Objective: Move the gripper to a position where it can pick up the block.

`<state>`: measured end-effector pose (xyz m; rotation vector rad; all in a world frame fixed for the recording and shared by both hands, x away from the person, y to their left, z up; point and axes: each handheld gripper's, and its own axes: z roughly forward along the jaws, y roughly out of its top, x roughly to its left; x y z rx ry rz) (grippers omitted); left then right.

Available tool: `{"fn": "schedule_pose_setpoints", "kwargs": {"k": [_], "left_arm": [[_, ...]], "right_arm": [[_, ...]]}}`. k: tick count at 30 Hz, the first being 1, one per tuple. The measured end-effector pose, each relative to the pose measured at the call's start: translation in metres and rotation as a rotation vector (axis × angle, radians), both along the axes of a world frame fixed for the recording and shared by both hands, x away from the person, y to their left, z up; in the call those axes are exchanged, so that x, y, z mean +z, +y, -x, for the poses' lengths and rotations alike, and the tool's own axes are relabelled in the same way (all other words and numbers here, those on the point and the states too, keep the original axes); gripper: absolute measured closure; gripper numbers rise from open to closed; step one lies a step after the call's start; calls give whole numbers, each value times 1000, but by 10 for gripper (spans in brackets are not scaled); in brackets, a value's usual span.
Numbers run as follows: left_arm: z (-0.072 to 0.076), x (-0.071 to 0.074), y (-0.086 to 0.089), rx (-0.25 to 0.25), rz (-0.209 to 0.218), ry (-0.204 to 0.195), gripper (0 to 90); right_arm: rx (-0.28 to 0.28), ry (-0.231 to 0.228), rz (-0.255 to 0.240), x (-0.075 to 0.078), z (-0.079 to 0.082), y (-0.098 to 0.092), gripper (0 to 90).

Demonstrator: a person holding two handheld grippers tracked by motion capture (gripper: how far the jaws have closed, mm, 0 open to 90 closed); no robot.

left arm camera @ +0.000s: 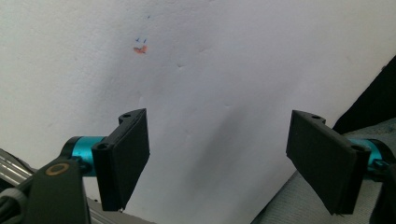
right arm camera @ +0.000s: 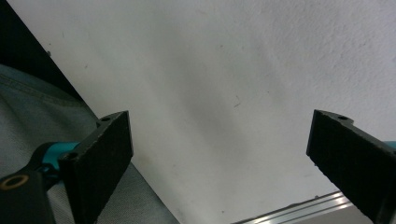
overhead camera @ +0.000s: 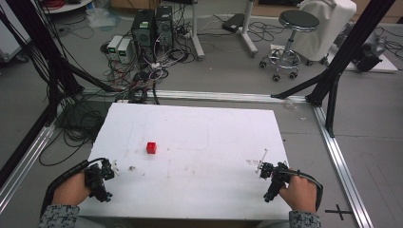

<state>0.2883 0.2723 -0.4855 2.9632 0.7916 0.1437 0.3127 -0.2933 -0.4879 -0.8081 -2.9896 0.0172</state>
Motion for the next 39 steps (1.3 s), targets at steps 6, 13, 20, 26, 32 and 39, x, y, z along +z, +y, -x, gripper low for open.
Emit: {"fn": "schedule_pose_setpoints", "kwargs": {"k": [6, 13, 20, 26, 32, 39], "left_arm": [[0, 2, 1, 2, -4, -17, 217], [1, 0, 1, -10, -7, -16, 217], [-1, 2, 1, -35, -3, -17, 217], [-10, 3, 1, -79, -12, -8, 217], [-24, 7, 3, -127, -18, -13, 217], [-43, 10, 2, -192, -31, -2, 217]], "right_arm": [[-3, -9, -9, 3, 1, -1, 64], [-15, -11, -9, 4, 1, -3, 64], [-19, -11, -12, 6, 2, -3, 64], [-21, -14, -18, 9, 2, -3, 64], [-20, -12, -21, 9, 2, -5, 64], [-25, -13, -20, 9, 2, -6, 64]]}}
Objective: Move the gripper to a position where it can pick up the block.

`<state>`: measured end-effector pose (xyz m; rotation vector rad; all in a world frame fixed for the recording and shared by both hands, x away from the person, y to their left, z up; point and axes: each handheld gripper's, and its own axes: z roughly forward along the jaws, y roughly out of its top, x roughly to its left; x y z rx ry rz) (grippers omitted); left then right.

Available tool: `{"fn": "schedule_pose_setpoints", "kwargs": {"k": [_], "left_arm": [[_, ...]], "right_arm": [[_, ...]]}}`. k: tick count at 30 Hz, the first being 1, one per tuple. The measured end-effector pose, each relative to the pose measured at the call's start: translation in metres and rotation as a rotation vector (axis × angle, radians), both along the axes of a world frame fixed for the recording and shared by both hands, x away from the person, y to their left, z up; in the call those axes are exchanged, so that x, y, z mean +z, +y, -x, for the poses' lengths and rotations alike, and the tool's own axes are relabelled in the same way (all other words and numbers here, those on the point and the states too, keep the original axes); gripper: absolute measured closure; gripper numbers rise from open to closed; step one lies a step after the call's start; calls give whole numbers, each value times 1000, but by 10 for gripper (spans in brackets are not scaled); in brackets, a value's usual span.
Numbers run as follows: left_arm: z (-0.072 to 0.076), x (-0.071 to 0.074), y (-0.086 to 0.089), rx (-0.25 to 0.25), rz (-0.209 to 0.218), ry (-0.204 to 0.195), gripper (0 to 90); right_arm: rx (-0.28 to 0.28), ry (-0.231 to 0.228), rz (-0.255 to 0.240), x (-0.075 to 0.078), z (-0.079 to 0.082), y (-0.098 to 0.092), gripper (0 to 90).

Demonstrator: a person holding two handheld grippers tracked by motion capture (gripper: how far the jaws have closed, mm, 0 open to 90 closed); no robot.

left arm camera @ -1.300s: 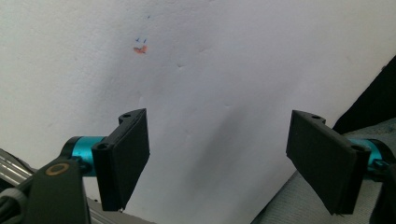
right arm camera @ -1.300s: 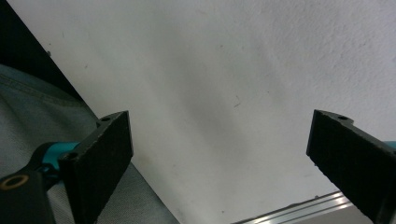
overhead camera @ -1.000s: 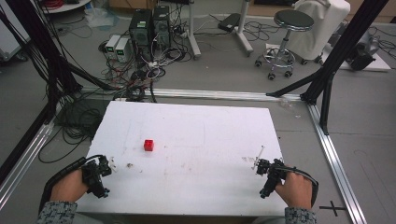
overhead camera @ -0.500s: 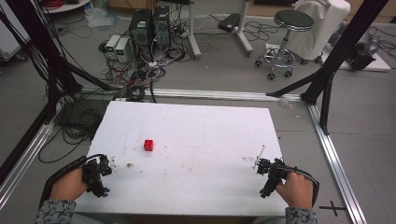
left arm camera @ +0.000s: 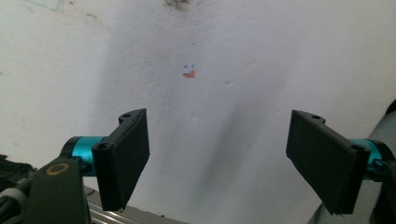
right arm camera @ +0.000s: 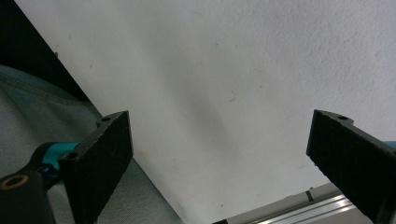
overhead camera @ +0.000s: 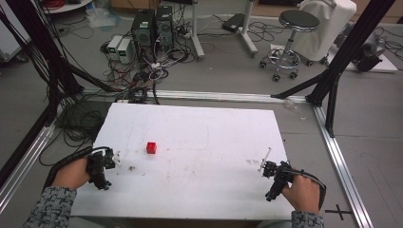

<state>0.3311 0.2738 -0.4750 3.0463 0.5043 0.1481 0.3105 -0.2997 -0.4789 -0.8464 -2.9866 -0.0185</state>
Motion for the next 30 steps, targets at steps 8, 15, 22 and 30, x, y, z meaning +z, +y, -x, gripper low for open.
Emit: {"fn": "schedule_pose_setpoints", "kwargs": {"k": [8, 15, 22, 30], "left_arm": [[-20, 9, -8, -62, 1, 4, 217], [-36, 13, -16, -112, -3, 15, 217], [-50, 13, -23, -132, -1, 27, 217], [-68, 22, -36, -159, -13, 18, 217]], "right_arm": [[-3, 1, -8, -1, 0, -3, 64], [-10, 2, -7, 0, 2, -4, 64], [-13, 0, -13, 1, 3, -8, 63], [-15, 3, -13, 1, 3, -8, 64]]}}
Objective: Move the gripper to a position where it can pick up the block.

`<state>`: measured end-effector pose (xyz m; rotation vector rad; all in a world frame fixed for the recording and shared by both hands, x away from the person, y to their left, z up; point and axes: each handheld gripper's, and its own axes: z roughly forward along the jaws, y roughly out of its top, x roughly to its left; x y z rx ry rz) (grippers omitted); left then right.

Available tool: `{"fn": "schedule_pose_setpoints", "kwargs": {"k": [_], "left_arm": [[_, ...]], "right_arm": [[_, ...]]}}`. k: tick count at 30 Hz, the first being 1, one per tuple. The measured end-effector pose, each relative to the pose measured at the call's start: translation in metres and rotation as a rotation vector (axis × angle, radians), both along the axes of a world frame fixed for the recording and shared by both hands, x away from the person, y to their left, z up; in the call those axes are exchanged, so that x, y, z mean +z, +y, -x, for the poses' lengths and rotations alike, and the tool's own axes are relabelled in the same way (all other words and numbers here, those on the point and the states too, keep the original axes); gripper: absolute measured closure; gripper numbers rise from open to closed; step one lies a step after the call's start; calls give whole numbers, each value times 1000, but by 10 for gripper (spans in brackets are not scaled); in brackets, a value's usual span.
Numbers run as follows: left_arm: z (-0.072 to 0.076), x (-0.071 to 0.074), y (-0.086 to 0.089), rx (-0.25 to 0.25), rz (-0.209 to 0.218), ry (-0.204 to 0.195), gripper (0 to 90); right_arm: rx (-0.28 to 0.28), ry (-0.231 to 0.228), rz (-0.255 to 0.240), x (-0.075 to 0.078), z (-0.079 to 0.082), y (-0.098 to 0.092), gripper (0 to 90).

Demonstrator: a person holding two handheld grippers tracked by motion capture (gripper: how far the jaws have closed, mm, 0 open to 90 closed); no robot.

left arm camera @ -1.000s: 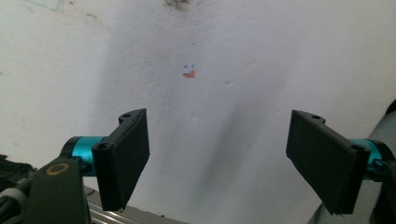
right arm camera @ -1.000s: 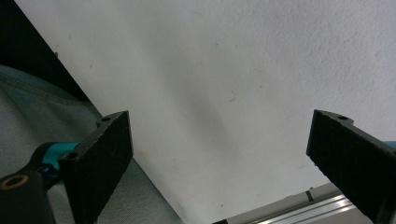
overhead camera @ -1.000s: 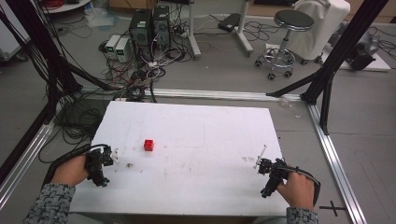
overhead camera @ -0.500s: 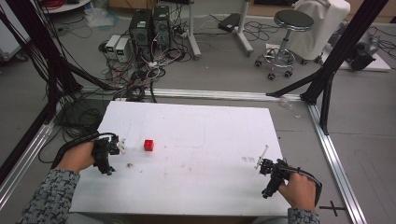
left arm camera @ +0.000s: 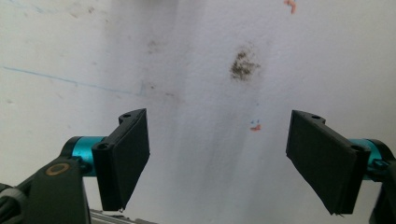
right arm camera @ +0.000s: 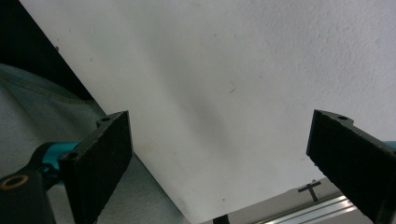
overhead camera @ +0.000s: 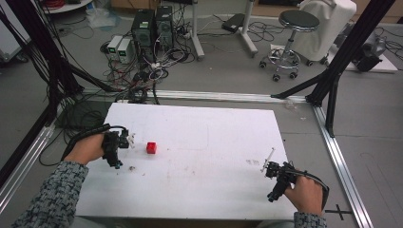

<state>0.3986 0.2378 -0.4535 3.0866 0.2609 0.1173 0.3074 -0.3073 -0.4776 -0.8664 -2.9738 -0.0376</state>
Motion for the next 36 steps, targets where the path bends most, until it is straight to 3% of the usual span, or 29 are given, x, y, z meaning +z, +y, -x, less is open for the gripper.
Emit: {"fn": "schedule_pose_setpoints", "kwargs": {"k": [13, 20, 28, 36], "left_arm": [[-21, 10, -23, -51, 7, -6, 217], [-27, 6, -35, -76, 13, -7, 217], [-34, -1, -45, -116, 12, 17, 217], [-44, -9, -53, -168, -7, 19, 215]], "right_arm": [[4, -6, -5, 2, 2, 1, 64], [3, -3, -9, 3, 3, 1, 64], [10, 1, -9, 2, 3, 4, 64], [23, -2, -11, 3, 3, 6, 64]]}}
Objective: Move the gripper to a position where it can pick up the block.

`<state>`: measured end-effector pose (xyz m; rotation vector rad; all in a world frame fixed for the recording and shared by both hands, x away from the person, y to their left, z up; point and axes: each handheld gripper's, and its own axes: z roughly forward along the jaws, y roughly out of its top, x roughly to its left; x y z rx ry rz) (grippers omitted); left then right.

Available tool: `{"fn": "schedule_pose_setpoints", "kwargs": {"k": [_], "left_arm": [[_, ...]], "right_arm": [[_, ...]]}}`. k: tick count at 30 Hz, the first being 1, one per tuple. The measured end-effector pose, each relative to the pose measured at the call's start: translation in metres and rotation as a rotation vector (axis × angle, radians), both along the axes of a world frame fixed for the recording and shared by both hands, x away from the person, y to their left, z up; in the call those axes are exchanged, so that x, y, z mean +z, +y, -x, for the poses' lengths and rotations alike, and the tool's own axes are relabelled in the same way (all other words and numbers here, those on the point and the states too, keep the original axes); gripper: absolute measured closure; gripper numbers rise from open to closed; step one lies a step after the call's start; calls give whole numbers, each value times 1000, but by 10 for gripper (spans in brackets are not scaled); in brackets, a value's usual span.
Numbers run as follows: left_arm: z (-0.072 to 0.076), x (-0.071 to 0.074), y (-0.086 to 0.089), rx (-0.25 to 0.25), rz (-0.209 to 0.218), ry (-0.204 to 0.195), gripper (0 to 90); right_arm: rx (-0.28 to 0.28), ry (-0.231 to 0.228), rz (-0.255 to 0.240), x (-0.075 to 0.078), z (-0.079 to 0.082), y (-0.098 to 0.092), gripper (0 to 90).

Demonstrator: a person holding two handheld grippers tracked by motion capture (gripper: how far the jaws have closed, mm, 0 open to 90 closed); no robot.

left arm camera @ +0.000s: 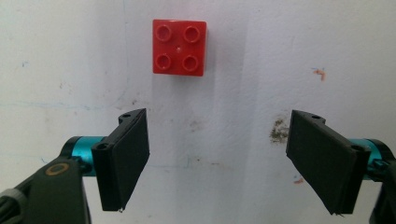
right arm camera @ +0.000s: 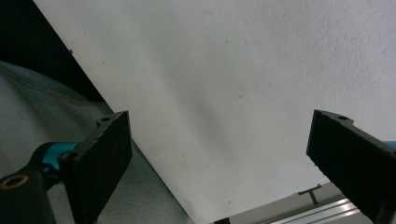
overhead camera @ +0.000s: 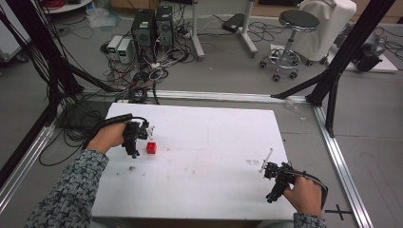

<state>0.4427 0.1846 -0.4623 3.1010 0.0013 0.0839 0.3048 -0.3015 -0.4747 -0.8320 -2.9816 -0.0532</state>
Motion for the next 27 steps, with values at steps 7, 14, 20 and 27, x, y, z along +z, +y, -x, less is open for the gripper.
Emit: {"fn": "schedule_pose_setpoints", "kwargs": {"k": [7, 14, 20, 27], "left_arm": [[-8, -11, -14, -46, -8, 24, 216], [-15, -20, -22, -70, -13, 23, 218], [-20, -25, -27, -80, -16, 33, 218], [-24, -30, -28, -88, -16, 28, 218]], "right_arm": [[2, 12, 2, -1, 0, 2, 64], [6, 13, 4, -3, -1, 2, 64], [15, 18, 6, -5, -2, 4, 64], [1, 30, 0, -6, -1, 7, 64]]}}
